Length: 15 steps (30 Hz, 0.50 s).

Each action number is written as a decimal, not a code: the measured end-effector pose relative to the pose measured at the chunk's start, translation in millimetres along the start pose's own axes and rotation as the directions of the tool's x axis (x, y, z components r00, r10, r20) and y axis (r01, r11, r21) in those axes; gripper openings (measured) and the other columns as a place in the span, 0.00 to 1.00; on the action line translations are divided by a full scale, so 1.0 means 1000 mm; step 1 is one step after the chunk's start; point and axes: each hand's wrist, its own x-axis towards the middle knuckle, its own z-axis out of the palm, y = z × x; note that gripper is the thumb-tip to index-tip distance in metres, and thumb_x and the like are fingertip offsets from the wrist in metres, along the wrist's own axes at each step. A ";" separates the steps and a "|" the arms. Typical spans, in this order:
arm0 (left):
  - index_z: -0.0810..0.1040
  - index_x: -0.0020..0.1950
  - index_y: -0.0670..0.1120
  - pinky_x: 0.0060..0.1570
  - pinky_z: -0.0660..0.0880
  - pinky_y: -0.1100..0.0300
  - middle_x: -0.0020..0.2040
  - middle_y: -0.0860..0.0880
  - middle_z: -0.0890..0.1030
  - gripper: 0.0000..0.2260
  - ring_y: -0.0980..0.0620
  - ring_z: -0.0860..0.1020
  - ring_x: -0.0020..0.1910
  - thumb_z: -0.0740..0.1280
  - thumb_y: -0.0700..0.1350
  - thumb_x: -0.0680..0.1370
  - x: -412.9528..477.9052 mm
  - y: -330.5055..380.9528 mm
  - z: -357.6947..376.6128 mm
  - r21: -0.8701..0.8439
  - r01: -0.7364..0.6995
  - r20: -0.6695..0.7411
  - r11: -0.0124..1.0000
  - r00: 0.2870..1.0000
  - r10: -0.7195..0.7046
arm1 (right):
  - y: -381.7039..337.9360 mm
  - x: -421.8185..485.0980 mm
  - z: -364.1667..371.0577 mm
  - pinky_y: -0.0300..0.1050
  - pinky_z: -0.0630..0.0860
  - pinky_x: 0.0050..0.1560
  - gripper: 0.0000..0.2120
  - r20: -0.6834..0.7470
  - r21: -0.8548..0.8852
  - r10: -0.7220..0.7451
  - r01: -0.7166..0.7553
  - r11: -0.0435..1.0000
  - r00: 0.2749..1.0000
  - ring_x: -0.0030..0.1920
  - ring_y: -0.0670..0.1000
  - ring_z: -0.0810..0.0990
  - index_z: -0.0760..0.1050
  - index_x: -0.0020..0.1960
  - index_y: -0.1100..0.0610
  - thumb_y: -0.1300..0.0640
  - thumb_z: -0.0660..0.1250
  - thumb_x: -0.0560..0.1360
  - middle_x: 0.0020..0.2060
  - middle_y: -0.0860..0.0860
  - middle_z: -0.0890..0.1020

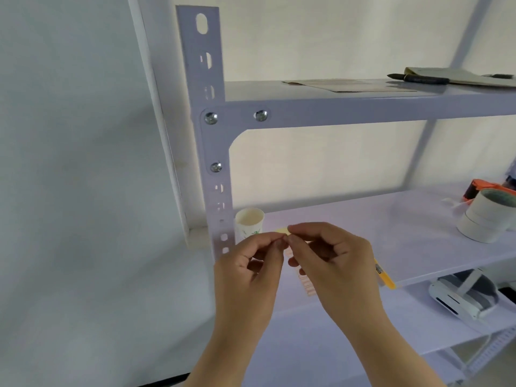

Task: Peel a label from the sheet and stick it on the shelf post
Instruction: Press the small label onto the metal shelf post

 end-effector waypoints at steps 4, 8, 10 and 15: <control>0.88 0.44 0.51 0.36 0.75 0.71 0.35 0.56 0.87 0.12 0.62 0.82 0.33 0.71 0.34 0.77 0.004 -0.006 0.042 -0.052 0.050 -0.094 0.997 0.994 -0.055 | 0.020 0.030 -0.025 0.40 0.81 0.36 0.12 0.086 -0.055 -0.006 0.011 0.998 0.996 0.33 0.46 0.86 0.83 0.40 0.48 0.65 0.72 0.74 0.35 0.45 0.87; 0.87 0.42 0.47 0.34 0.74 0.75 0.33 0.58 0.87 0.11 0.63 0.82 0.31 0.72 0.31 0.75 0.012 -0.011 0.083 -0.044 0.075 -0.168 0.996 0.982 -0.081 | 0.041 0.061 -0.050 0.54 0.83 0.40 0.11 0.202 -0.087 0.006 0.012 0.996 0.979 0.37 0.51 0.84 0.79 0.38 0.49 0.63 0.68 0.75 0.34 0.47 0.84; 0.87 0.42 0.46 0.35 0.74 0.75 0.34 0.57 0.87 0.11 0.63 0.83 0.32 0.72 0.31 0.75 0.015 -0.015 0.100 -0.026 0.094 -0.202 0.995 0.975 -0.097 | 0.053 0.074 -0.060 0.57 0.82 0.41 0.10 0.259 -0.101 0.004 0.022 0.995 0.966 0.38 0.52 0.83 0.78 0.38 0.50 0.62 0.67 0.75 0.33 0.46 0.83; 0.86 0.42 0.44 0.36 0.75 0.73 0.36 0.54 0.87 0.08 0.63 0.83 0.33 0.72 0.32 0.76 0.025 -0.029 0.120 0.051 0.124 -0.255 0.991 0.961 -0.107 | 0.072 0.099 -0.067 0.52 0.83 0.42 0.09 0.301 -0.019 0.056 -0.053 0.998 0.952 0.35 0.48 0.85 0.81 0.39 0.52 0.63 0.69 0.75 0.34 0.49 0.86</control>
